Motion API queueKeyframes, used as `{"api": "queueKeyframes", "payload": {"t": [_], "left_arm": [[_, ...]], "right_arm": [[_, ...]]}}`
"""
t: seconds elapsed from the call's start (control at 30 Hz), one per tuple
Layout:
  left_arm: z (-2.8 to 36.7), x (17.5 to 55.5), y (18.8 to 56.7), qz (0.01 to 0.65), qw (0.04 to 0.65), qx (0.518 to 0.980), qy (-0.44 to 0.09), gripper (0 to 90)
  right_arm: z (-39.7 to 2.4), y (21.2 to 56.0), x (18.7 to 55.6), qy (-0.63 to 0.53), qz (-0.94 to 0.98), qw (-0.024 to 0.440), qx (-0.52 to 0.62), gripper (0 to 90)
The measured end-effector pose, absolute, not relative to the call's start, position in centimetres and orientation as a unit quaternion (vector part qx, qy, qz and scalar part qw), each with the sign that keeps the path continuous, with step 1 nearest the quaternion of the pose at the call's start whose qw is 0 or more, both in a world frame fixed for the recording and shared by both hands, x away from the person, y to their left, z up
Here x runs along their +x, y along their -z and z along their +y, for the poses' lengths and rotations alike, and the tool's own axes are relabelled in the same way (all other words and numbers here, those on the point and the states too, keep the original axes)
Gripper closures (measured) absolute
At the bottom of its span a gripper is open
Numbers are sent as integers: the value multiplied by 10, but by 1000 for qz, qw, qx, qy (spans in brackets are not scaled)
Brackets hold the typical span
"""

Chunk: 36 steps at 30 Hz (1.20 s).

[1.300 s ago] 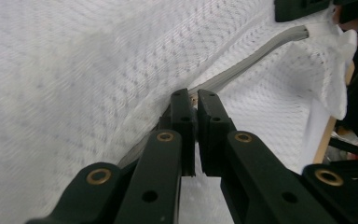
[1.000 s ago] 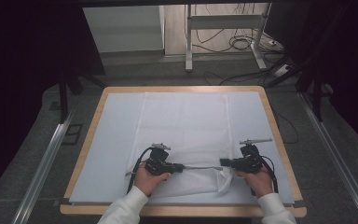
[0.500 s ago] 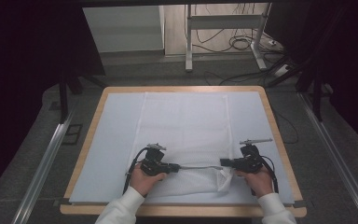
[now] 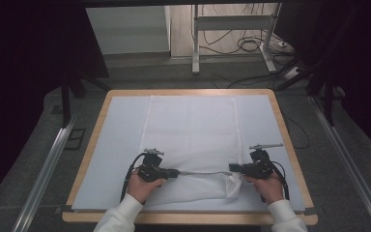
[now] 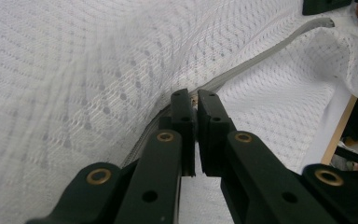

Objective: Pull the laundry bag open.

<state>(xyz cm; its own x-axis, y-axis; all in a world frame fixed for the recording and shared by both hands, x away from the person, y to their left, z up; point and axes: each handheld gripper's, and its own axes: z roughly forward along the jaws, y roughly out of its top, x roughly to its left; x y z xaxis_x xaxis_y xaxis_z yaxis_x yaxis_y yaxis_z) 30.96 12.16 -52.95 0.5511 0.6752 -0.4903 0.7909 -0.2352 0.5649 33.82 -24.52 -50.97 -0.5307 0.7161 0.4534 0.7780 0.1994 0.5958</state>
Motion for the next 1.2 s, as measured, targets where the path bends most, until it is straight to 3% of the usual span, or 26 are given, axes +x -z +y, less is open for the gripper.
{"api": "queueKeyframes", "payload": {"t": [1.2], "left_arm": [[158, 302, 527, 485, 407, 771, 70, 867]], "right_arm": [[-243, 509, 335, 415, -775, 44, -476, 884]]}}
